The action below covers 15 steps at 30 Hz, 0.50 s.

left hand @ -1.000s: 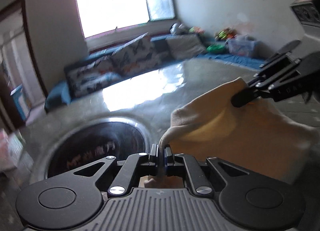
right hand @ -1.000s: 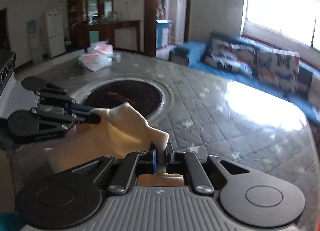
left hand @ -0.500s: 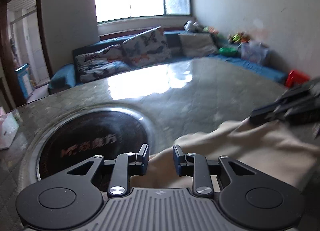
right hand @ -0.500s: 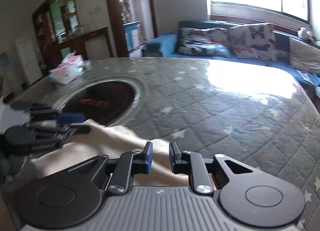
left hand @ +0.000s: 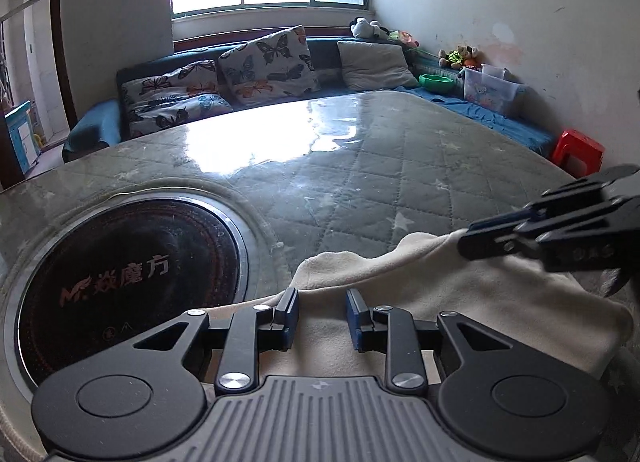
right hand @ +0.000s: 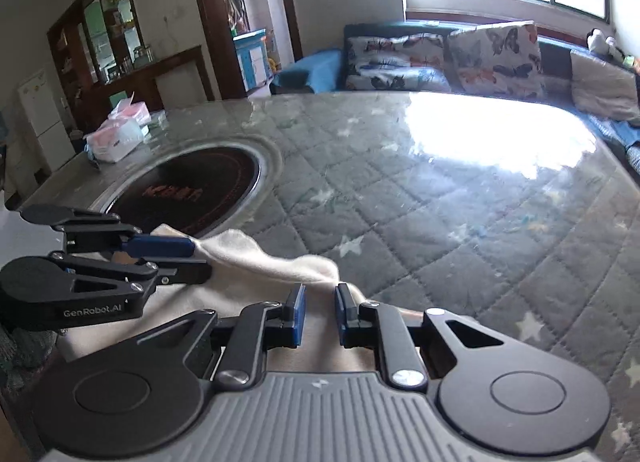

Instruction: Fold clothes

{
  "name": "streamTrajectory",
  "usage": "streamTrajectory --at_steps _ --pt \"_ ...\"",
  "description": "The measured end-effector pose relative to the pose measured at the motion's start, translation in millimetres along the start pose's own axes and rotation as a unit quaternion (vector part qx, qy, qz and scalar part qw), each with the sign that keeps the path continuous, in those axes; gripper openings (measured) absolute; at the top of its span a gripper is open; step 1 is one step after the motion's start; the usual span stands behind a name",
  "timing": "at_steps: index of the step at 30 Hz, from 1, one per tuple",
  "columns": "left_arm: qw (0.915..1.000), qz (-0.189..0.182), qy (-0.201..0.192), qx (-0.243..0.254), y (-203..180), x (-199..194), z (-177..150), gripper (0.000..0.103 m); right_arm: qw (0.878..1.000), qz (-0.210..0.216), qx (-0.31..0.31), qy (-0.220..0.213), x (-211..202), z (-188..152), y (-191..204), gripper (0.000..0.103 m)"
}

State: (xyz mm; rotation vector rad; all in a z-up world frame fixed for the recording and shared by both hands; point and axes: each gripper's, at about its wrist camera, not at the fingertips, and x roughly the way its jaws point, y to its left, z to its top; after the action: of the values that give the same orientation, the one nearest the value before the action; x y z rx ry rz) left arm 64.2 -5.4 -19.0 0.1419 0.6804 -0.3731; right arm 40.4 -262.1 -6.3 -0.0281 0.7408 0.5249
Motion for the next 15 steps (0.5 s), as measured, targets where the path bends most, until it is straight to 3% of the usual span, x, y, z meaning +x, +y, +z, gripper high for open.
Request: streamTrajectory --at_steps 5,10,15 --pt "1.0 0.006 0.003 0.0 -3 1 2 0.031 1.0 -0.012 -0.009 0.01 -8 -9 -1 0.015" --pt "0.9999 0.012 0.006 0.003 -8 -1 1 0.044 1.0 -0.023 0.012 0.008 -7 -13 -11 0.014" --pt "0.9998 0.018 0.003 -0.001 -10 -7 0 0.057 1.0 -0.02 -0.006 -0.006 -23 -10 -2 0.014"
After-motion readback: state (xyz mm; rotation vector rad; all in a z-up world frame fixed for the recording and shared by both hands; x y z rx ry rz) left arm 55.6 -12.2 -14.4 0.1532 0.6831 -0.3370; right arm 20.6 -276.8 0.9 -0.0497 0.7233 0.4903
